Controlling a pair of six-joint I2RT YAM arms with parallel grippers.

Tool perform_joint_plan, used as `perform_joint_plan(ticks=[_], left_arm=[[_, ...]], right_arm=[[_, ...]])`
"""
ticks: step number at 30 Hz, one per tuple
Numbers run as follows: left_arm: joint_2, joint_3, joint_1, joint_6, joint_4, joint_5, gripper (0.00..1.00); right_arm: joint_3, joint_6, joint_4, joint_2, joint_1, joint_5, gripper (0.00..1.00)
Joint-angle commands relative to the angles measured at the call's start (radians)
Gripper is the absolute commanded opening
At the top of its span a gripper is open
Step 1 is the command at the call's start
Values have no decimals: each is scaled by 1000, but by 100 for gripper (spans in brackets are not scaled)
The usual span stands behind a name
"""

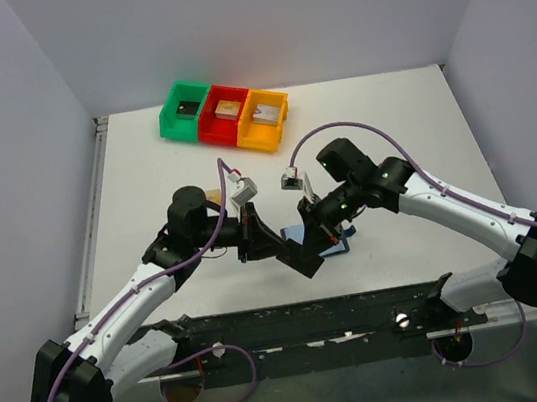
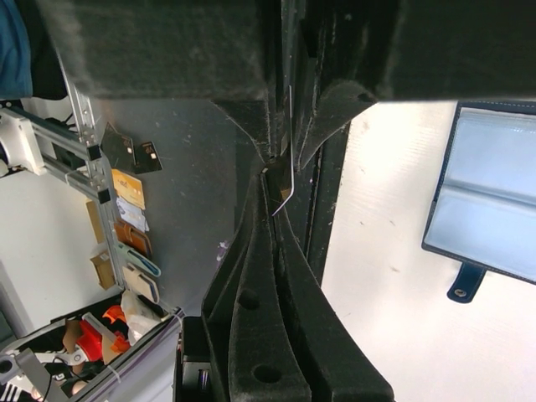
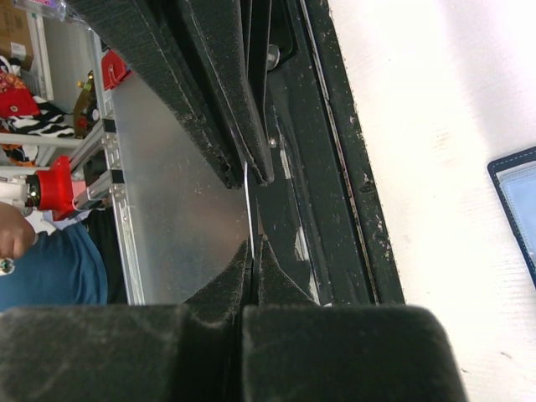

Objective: Take the credit cards out of the card holder
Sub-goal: Place the credit card at the center of the board.

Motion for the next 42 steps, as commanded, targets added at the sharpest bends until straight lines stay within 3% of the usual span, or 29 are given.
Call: perform_joint_plan(ticks=[1, 6, 8, 11, 13, 14, 15, 19, 24, 27, 32, 34, 38, 42], left_arm=[[5, 3, -7, 9, 22, 45, 13], [2, -2, -7, 3, 28, 46, 0], [-3, -8, -7, -8, 42, 45, 0], [-22, -22, -7, -23, 59, 27, 0], [-42, -25, -4, -17, 50, 4, 0], [-52, -23, 2, -14, 42, -9, 0], [-59, -23, 10, -14, 35, -19, 0], [-87, -20, 77, -26, -2, -98, 0], [-50, 12, 232, -93, -67, -329, 0], [31, 52, 266, -135, -108, -507, 0], [158, -5, 269, -170, 138, -638, 4], [253, 56, 283, -143, 76, -673, 1], [465, 219, 352, -159, -27, -583, 0], [586, 204, 395, -241, 131, -514, 0]], right_arm=[[19, -14, -1, -21, 8, -4, 0], [16, -14, 2, -24, 8, -3, 0], [16, -9, 0, -25, 6, 2, 5], [20, 27, 2, -37, 6, 75, 38], [28, 76, 9, -60, 5, 168, 55], [36, 92, 12, -73, 0, 207, 70], [43, 106, 12, -90, -9, 248, 75], [79, 174, 14, -185, -80, 394, 76], [16, 219, 66, -344, -87, 782, 76], [-76, 250, 129, -427, -89, 928, 76], [-220, 287, 218, -496, -89, 913, 75], [-243, 297, 221, -490, -89, 849, 75], [-280, 319, 239, -461, -89, 766, 74], [-315, 325, 266, -449, -89, 723, 73]])
